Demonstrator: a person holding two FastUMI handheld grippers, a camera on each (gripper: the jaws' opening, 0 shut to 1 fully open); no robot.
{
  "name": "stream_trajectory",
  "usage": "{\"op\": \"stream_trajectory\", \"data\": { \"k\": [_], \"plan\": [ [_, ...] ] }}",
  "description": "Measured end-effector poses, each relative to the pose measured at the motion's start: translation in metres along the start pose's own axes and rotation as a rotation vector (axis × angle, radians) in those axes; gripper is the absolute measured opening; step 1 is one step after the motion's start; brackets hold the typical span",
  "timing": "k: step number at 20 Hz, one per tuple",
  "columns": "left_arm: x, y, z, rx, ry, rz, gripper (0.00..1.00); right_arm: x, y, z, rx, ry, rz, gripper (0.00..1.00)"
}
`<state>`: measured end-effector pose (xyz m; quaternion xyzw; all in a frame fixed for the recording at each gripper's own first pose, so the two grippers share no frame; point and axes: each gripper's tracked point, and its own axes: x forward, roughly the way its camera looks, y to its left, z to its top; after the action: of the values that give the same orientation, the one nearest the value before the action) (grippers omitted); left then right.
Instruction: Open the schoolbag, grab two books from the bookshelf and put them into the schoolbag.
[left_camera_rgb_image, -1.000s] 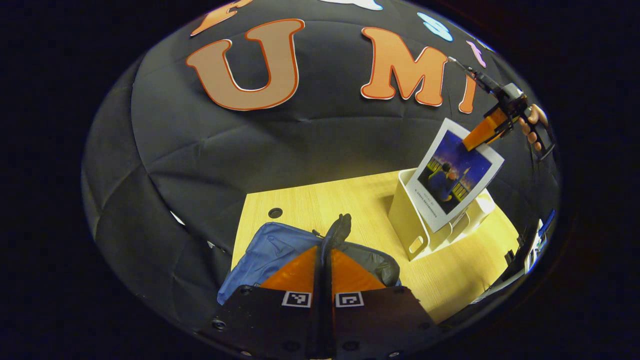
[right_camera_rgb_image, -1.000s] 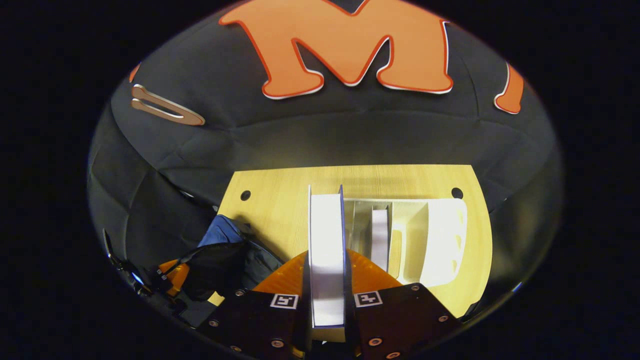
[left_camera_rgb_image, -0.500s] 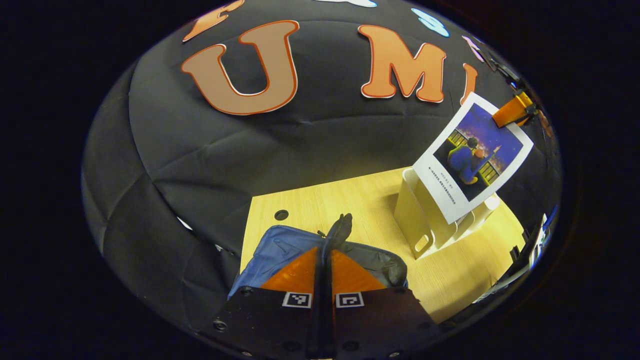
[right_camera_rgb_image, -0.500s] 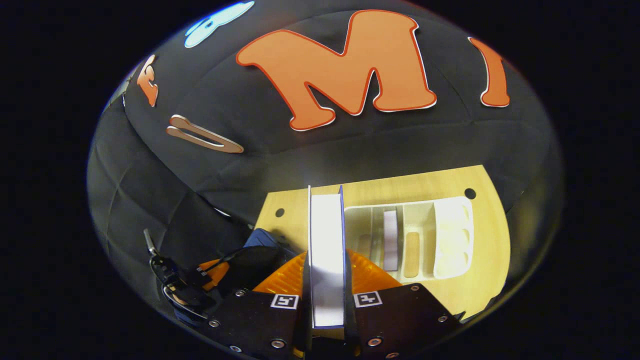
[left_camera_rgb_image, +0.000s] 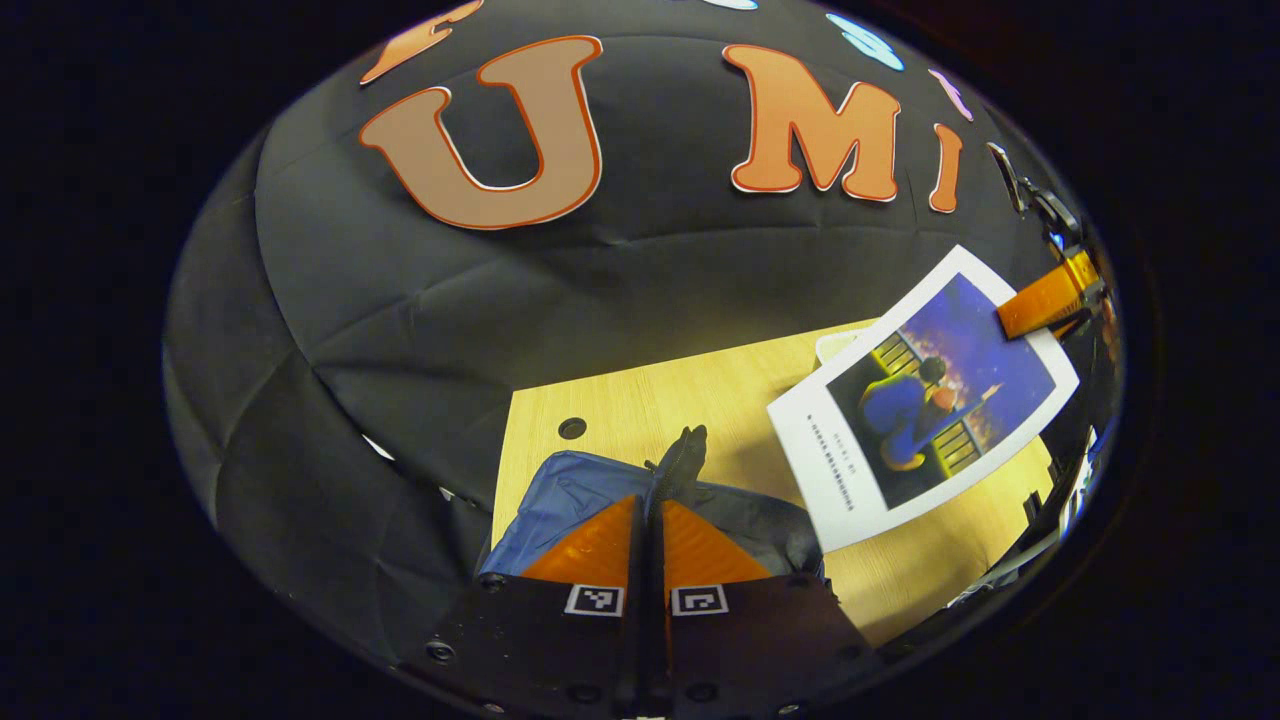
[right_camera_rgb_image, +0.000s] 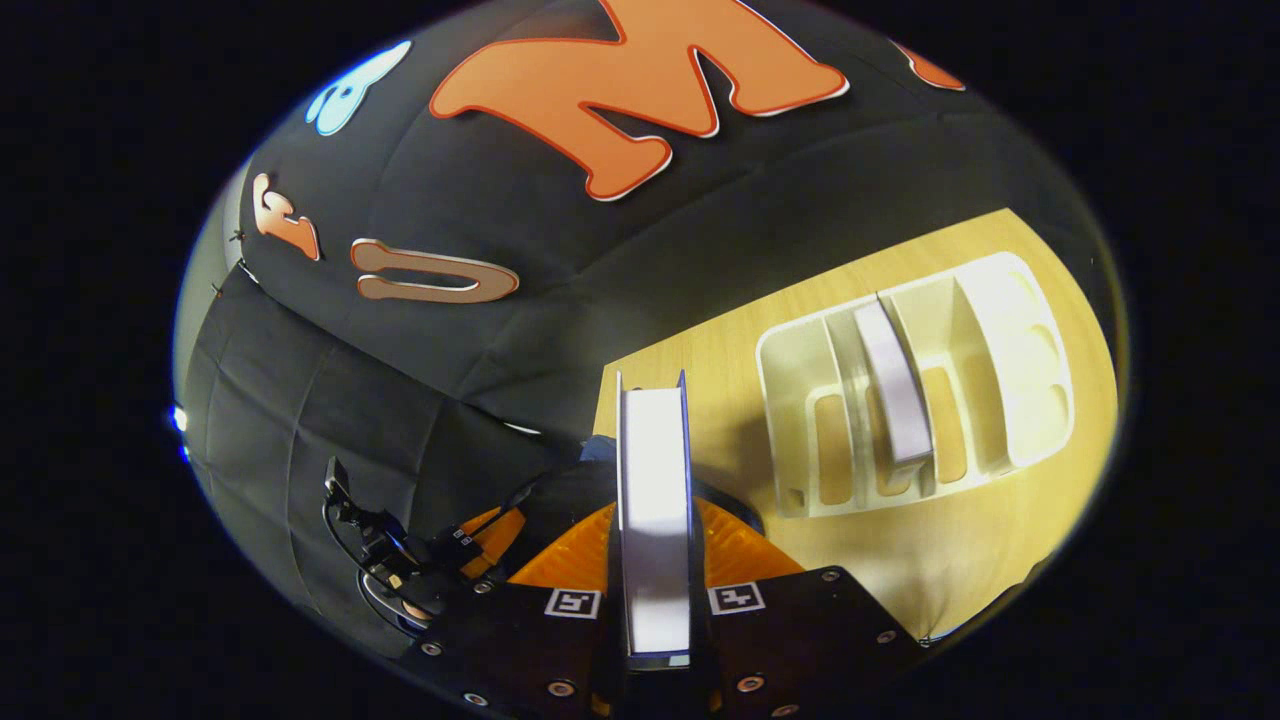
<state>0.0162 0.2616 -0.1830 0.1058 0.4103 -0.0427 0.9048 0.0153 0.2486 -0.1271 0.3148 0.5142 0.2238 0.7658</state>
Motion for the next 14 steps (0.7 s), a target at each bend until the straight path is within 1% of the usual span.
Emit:
{"op": "stream_trajectory", "data": {
  "k": [3,5,8,11,14],
  "plan": [
    [-0.002,-0.001,-0.002,-0.008,0.007,0.004,0.04,0.018,0.004,-0.023,0.057,0.002,0.033,0.24],
    [-0.001,-0.001,-0.002,-0.016,0.008,0.003,0.04,0.032,0.002,-0.043,0.103,0.018,0.038,0.24],
    [-0.001,-0.001,-0.002,-0.030,0.014,0.005,0.03,0.050,-0.001,-0.072,0.204,0.048,0.045,0.24],
    [-0.001,-0.004,-0.002,-0.036,0.022,0.001,0.04,0.070,-0.006,-0.090,0.220,0.022,0.022,0.24],
    [-0.002,-0.007,0.000,-0.039,0.026,0.002,0.03,0.085,-0.005,-0.104,0.244,0.007,0.034,0.24]
  ]
}}
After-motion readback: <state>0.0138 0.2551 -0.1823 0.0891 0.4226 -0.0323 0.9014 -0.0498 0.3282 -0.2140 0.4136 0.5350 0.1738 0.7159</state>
